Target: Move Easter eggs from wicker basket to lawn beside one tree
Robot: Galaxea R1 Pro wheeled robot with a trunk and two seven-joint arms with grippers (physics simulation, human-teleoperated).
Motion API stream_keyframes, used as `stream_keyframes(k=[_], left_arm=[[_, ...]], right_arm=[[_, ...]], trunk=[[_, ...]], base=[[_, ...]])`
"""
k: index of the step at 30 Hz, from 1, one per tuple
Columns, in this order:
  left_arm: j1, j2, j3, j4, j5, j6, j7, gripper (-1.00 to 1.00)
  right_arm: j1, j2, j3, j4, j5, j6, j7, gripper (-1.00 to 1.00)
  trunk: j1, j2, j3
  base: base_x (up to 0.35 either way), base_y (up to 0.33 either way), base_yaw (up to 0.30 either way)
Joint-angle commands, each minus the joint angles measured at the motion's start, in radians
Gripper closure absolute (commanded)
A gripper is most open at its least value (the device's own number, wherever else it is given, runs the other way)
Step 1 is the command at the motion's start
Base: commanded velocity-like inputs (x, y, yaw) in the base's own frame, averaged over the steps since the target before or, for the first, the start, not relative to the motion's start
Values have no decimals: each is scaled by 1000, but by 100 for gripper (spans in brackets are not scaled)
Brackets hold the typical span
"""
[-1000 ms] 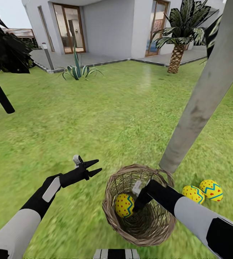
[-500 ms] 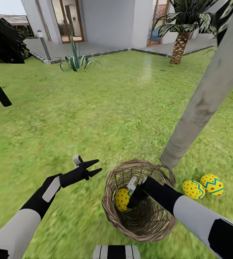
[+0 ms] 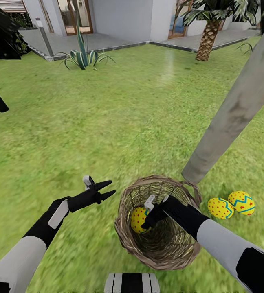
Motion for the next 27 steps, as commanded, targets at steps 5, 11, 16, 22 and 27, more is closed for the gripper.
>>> stream_keyframes(k=[5, 11, 16, 22, 27], left_arm=[[-1, 1, -3, 1, 6, 6, -1, -100], [-1, 1, -3, 1, 6, 6, 0, -100], [-1, 1, -3, 1, 6, 6, 0, -100], [-1, 1, -4, 1, 6, 6, 0, -100], [-1, 1, -4, 1, 6, 6, 0, -100]], right_arm=[[-1, -1, -3, -21, -10, 7, -7, -100], [-1, 0, -6, -46, -10, 6, -39, -100], [-1, 0, -6, -54, -11, 6, -113, -100], [-1, 2, -6, -55, -12, 7, -148, -100], [-1, 2, -6, -53, -15, 8, -150, -100]], trunk=[[1, -1, -15], [1, -1, -24], [1, -1, -32], [1, -1, -42], [1, -1, -50]], base=[[0, 0, 0], [0, 0, 0], [0, 0, 0], [0, 0, 0], [0, 0, 0]])
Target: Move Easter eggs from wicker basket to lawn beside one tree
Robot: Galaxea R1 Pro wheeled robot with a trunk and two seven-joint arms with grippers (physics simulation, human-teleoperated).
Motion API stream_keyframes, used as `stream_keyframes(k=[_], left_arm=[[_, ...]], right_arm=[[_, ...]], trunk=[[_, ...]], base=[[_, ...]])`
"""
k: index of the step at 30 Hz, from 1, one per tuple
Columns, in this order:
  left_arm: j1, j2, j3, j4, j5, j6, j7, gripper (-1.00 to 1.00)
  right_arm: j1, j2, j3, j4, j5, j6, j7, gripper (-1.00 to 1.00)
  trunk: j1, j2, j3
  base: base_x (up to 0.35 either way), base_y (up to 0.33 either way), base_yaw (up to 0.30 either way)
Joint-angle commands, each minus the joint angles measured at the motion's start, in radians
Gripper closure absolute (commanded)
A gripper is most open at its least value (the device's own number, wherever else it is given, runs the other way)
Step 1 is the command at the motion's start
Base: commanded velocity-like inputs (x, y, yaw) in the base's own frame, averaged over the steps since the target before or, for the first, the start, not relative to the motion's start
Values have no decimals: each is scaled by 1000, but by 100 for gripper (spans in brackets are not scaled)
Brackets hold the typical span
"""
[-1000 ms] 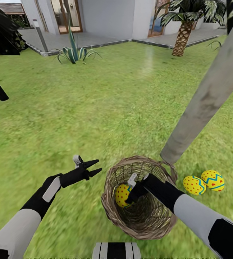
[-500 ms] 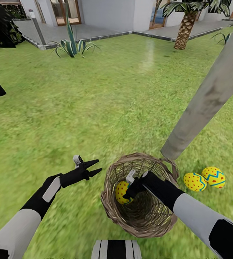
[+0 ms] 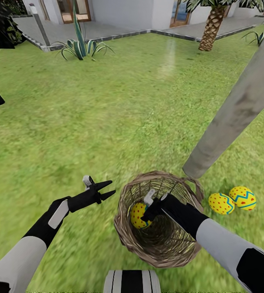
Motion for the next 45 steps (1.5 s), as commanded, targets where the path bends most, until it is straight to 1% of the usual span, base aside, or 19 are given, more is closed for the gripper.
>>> stream_keyframes(k=[1, 15, 16, 17, 21, 31, 34, 36, 41, 44, 45], left_arm=[[-1, 1, -4, 0, 6, 6, -1, -100], [-1, 1, -3, 0, 6, 6, -1, -100], [-1, 1, -3, 0, 6, 6, -1, -100], [-1, 1, -3, 0, 6, 6, -1, -100], [-1, 1, -3, 0, 6, 6, -1, -100], [-1, 0, -4, 0, 6, 6, -1, -100], [-1, -1, -4, 0, 6, 6, -1, -100], [-1, -1, -4, 0, 6, 6, -1, -100], [-1, -2, -4, 2, 6, 4, -1, -100], [-1, -2, -4, 2, 6, 4, -1, -100], [-1, -2, -4, 2, 6, 4, -1, -100]], right_arm=[[-1, -1, 5, -2, -10, 6, -5, -100], [-1, -1, 1, -6, -9, 5, -22, -100], [-1, -1, -18, -7, -9, 5, -43, -100], [-1, -1, -51, -10, -8, 5, -65, -100], [-1, -1, -68, -11, -8, 5, -74, -100], [-1, -1, -73, -11, -6, 3, -76, -100], [-1, -1, -73, -24, -6, 1, -76, -100], [-1, -1, -72, -67, -6, 2, -76, -100], [-3, 2, -74, -61, -9, -1, -74, -100], [-3, 2, -75, -60, -8, -1, -74, -100], [-3, 2, -75, -60, 2, -1, -74, -100]], trunk=[[0, -1, -6], [7, -4, -83], [7, -4, -84], [7, -4, -86], [7, -4, -92], [7, -4, -108], [7, -4, -108], [7, -4, -108], [7, -4, -108], [8, -5, -120], [8, -5, -124]], base=[[0, 0, 0], [0, 0, 0], [0, 0, 0], [0, 0, 0], [0, 0, 0], [0, 0, 0], [0, 0, 0], [0, 0, 0], [0, 0, 0], [0, 0, 0], [0, 0, 0]])
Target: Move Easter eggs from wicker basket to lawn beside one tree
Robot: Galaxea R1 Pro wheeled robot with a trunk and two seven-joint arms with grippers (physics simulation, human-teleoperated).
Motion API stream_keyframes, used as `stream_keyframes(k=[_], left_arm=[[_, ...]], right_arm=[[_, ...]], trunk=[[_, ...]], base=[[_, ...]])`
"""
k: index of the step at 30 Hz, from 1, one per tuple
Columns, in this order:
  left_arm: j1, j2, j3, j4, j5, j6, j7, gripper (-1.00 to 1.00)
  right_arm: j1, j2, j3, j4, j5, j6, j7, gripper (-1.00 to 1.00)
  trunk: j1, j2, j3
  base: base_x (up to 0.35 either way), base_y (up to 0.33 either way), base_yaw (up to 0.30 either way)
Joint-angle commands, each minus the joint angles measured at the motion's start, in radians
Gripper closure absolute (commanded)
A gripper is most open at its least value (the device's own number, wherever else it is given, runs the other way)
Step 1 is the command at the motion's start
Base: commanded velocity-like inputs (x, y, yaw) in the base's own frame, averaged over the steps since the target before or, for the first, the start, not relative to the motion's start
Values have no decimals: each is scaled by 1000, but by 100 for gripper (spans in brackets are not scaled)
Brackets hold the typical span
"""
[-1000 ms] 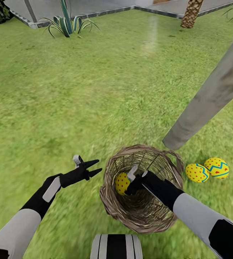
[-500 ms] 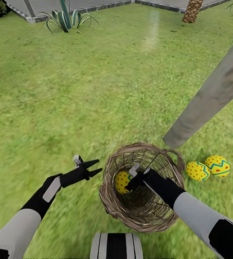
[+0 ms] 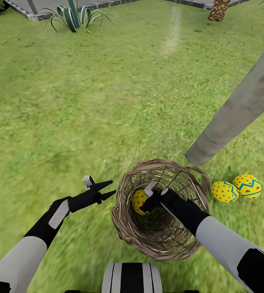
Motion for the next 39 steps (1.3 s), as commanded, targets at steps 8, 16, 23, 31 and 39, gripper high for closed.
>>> stream_keyframes(k=[8, 16, 23, 31, 39], left_arm=[[-1, 1, -3, 0, 7, 6, -1, -100], [-1, 1, -3, 0, 7, 6, -1, -100], [-1, 1, -3, 0, 8, 6, -1, -100], [-1, 1, -3, 0, 9, 6, -1, -100], [-1, 0, -3, 0, 7, 6, -1, -100]], right_arm=[[0, -1, 6, -12, -41, 11, -2, -100], [1, -1, 4, 7, -42, 18, -1, -100], [1, -1, 4, 6, -42, 17, 3, 100], [1, -1, 3, 6, -41, 14, 1, 100], [1, -1, 3, 6, -41, 13, 1, 100]], trunk=[[4, -2, -32], [6, -3, -51], [6, -3, -51], [7, -4, -59], [4, -2, -36]], base=[[0, 0, 0], [0, 0, 0], [0, 0, 0], [0, 0, 0], [0, 0, 0]])
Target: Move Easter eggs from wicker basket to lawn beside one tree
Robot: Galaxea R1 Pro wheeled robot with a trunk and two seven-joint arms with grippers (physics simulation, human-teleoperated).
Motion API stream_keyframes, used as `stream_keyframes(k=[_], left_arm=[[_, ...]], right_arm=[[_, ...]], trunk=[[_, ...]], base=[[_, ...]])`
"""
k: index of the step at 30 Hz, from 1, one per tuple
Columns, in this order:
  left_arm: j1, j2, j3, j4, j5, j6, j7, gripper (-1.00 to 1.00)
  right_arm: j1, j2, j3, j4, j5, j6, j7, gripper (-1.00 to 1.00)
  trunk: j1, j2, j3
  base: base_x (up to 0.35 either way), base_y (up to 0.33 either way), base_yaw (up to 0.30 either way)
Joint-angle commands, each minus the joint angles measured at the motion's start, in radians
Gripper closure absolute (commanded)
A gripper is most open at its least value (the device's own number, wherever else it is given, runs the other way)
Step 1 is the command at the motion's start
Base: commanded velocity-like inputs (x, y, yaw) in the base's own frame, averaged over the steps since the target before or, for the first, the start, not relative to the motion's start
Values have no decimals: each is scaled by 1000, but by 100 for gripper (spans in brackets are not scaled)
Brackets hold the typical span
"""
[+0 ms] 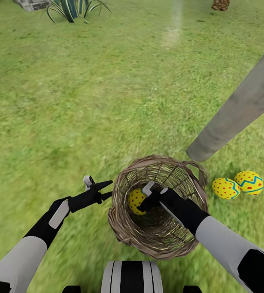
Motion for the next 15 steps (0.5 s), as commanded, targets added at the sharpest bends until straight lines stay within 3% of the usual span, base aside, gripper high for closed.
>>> stream_keyframes(k=[1, 15], left_arm=[[0, 1, -3, 0, 5, 5, -1, -100], [5, -5, 2, -6, 11, 0, -7, -100]], right_arm=[[-1, -2, 4, 30, 16, 1, -8, 100], [5, 4, 9, 36, 11, -3, -14, 100]], trunk=[[0, 0, 3], [-6, 3, 54]], base=[[0, 0, 0], [0, 0, 0]])
